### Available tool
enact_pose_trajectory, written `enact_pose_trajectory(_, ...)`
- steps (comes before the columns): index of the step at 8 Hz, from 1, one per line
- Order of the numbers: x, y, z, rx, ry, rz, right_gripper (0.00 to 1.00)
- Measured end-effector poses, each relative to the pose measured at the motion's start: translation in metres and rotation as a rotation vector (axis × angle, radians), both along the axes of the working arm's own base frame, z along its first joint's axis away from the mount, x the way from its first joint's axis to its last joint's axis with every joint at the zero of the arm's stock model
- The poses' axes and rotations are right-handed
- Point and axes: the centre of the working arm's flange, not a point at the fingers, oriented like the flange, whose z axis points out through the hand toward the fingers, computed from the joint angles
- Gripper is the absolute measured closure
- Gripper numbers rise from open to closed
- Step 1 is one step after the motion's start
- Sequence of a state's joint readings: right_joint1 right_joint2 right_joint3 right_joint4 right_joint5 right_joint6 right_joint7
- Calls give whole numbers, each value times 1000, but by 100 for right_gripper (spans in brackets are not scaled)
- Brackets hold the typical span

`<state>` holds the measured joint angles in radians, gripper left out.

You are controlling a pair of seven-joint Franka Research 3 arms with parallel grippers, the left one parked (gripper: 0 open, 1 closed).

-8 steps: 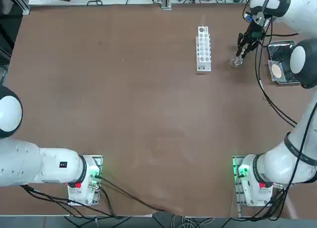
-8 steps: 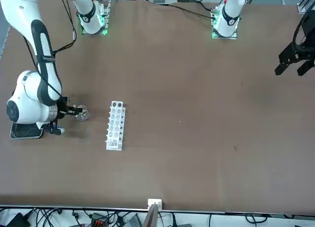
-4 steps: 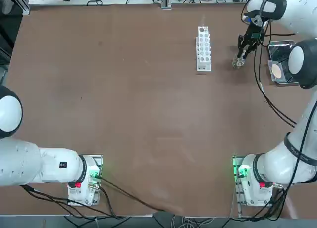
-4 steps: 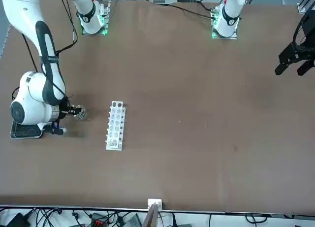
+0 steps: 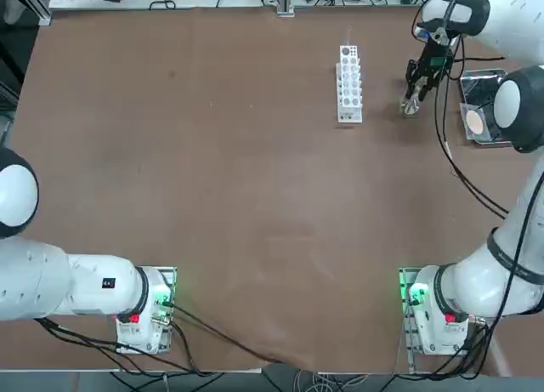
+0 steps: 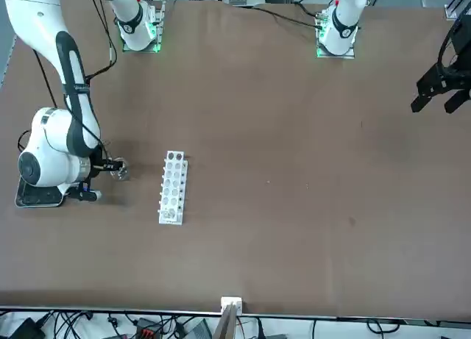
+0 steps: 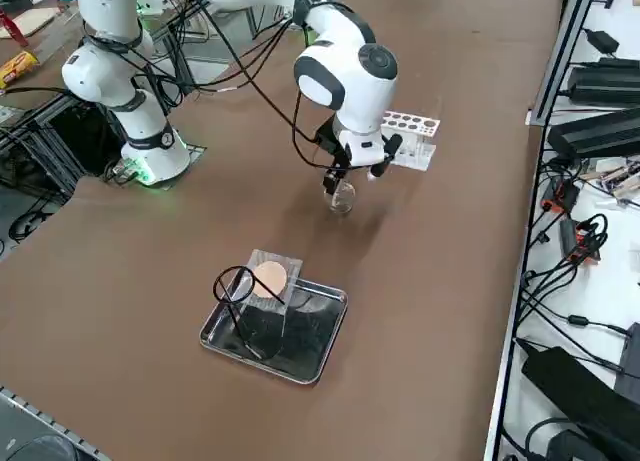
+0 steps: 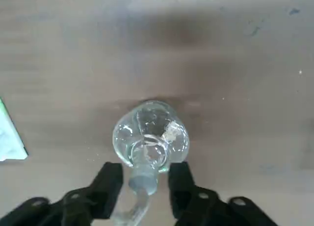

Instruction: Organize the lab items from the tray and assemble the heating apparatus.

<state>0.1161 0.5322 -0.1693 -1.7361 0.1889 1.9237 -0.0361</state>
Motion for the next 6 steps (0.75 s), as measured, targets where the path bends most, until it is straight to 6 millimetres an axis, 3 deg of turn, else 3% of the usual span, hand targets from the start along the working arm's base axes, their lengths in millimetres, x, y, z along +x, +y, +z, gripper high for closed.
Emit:
enact_pose_trajectory(2,8,2,15,0,-32,5,1)
enact_pose_trajectory(4,17,1,58,5,-96,5,0)
enact_pose_trajectory(6,17,-24,125,1,-185,-33,0)
